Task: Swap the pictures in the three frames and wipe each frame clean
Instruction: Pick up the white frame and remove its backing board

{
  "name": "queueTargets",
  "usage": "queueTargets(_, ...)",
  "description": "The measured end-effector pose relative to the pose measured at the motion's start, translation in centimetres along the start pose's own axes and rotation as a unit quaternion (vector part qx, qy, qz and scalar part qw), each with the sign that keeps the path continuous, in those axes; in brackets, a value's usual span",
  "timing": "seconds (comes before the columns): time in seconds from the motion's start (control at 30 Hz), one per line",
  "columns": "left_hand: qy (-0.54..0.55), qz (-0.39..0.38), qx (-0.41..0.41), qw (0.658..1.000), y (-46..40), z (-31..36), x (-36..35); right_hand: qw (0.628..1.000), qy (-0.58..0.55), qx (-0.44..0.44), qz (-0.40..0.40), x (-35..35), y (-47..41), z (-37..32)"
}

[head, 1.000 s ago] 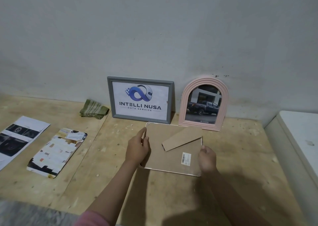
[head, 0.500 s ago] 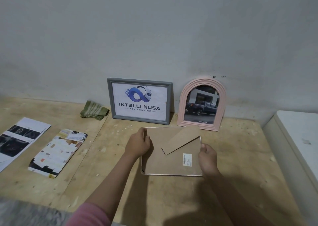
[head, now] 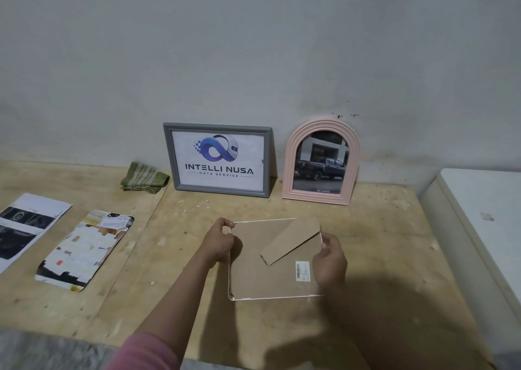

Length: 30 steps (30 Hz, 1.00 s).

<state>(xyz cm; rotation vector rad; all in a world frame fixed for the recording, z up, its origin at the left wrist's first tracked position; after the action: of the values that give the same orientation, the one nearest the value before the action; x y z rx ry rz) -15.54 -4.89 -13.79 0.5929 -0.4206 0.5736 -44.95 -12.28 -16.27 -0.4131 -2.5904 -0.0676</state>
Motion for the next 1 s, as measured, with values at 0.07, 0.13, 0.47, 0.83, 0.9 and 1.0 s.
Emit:
queueTargets(0.07, -0.014, 0.004, 0.009, 1.000, 0.0, -1.2, -0.3, 1.000, 0.020, 0.017, 0.003, -0.3, 0.6, 0.2)
queueTargets(0.13, -0.016, 0.009, 0.009, 1.000, -0.1, -1.9, -0.7, 0.999, 0.039, 0.029, 0.008, -0.5, 1.0, 0.4)
queueTargets(0.47, -0.027, -0.010, 0.008, 1.000, -0.6, -2.7, -2.2, 0.990, 0.121, 0.058, -0.039, -0.6, 1.1, 1.9)
queueTargets(0.83, 0.049, -0.004, 0.051, 0.997, -1.1, -4.2, -2.2, 0.986, 0.134, 0.080, -0.067, -0.4, 1.4, 1.6)
queueTargets(0.9, 0.036, 0.009, 0.053, 0.998, -1.1, -3.9, -2.0, 0.984, 0.143, 0.076, -0.070, -0.4, 1.4, 1.5)
queueTargets(1.0, 0.019, 0.014, 0.055, 0.998, -1.1, -3.4, -1.8, 0.986, 0.138, 0.071, -0.062, -0.1, 1.5, 1.0)
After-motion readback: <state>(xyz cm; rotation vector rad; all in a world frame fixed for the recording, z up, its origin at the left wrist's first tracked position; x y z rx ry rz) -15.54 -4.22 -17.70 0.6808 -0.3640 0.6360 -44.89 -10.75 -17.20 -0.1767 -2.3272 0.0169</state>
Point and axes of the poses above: each hand's wrist, its own y-axis away from the middle knuckle, its own x-axis out of the back of the hand, z = x × y, the point moved 8 cm from there along -y, towards the middle knuckle, and after that the axes turned 7 degrees about z, right-handed, at the moved point
